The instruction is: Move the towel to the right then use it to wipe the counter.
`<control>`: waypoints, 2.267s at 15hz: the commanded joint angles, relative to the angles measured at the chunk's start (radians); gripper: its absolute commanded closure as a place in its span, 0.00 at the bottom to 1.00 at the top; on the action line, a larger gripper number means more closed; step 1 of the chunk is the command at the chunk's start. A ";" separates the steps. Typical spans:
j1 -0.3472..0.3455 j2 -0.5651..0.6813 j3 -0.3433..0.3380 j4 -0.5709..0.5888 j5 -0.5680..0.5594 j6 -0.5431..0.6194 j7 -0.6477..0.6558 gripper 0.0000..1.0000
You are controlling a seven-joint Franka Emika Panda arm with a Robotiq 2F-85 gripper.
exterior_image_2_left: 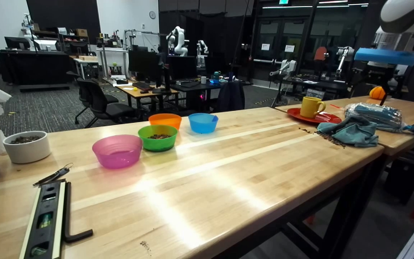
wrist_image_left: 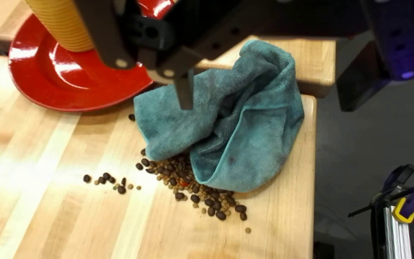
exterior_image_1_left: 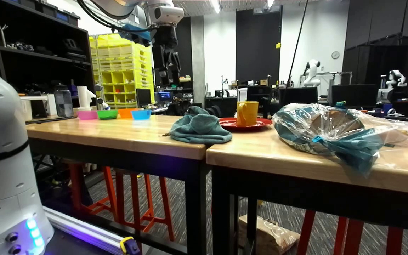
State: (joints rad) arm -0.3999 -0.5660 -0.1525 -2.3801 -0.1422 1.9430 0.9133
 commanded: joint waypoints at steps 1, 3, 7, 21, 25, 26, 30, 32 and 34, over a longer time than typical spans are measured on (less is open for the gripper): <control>-0.005 0.000 0.002 0.000 0.004 -0.002 -0.003 0.00; -0.007 0.000 0.001 -0.001 0.005 -0.002 -0.003 0.00; -0.007 0.000 0.001 -0.001 0.005 -0.002 -0.003 0.00; -0.020 0.114 -0.004 0.027 -0.004 0.040 0.059 0.00; -0.028 0.186 -0.021 0.039 -0.010 0.108 0.092 0.00; -0.030 0.203 -0.027 0.042 -0.013 0.126 0.099 0.00; -0.038 0.279 -0.054 0.047 -0.024 0.192 0.136 0.00; -0.040 0.318 -0.068 0.051 -0.028 0.222 0.155 0.00; -0.041 0.353 -0.081 0.059 -0.039 0.244 0.184 0.00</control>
State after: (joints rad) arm -0.4353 -0.2654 -0.2194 -2.3487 -0.1587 2.1642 1.0491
